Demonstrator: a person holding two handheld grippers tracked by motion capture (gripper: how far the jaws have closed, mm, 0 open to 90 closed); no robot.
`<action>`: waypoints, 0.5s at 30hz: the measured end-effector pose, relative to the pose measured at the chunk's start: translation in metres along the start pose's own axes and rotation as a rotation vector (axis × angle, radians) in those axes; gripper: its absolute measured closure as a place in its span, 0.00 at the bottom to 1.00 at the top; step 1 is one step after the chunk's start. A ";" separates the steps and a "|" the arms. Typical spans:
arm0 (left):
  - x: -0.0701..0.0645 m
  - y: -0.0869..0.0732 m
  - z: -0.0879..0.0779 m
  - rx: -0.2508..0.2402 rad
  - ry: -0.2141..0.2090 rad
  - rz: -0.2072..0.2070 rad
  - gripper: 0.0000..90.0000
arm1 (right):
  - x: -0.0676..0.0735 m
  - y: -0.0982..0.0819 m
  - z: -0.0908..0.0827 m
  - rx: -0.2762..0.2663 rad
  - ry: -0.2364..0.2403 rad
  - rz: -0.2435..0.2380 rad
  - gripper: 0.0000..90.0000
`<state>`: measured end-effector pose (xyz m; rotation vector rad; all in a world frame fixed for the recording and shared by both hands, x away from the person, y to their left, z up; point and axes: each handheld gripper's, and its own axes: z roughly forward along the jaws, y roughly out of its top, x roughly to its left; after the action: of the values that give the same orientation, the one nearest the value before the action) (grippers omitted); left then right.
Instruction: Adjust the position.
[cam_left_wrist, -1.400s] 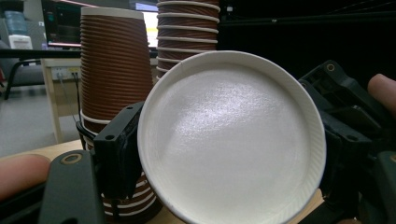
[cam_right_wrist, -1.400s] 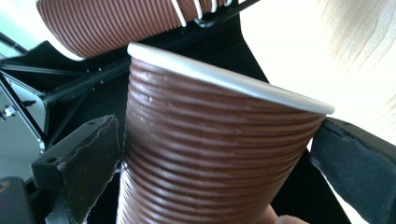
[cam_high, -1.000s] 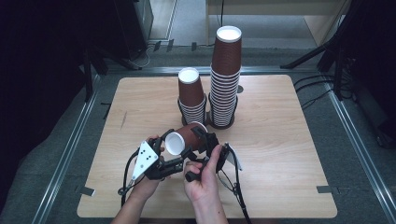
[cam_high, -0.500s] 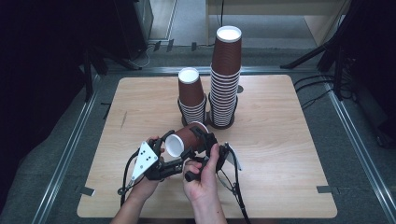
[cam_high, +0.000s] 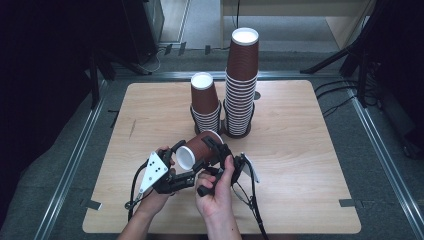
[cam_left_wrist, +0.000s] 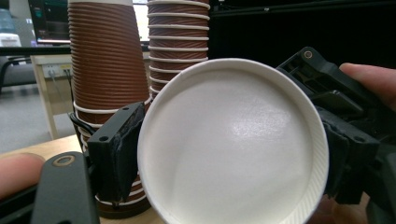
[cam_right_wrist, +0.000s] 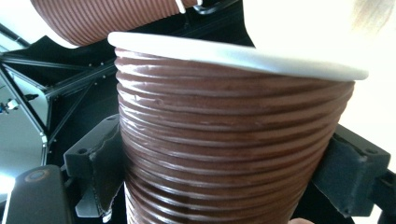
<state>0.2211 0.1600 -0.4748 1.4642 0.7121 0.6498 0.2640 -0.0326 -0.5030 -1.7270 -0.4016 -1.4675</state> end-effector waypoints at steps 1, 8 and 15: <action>0.000 0.000 0.000 0.004 -0.001 -0.002 0.22 | 0.000 0.000 0.000 -0.002 0.003 -0.004 0.15; 0.002 -0.002 0.002 0.044 -0.008 -0.027 0.09 | 0.008 -0.001 -0.006 -0.029 0.015 -0.052 0.15; 0.005 0.000 0.000 0.042 -0.020 -0.060 0.02 | 0.019 0.003 -0.015 -0.102 0.015 -0.129 0.15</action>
<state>0.2237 0.1638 -0.4754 1.4807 0.7553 0.5760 0.2613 -0.0510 -0.4864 -1.7980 -0.4446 -1.6168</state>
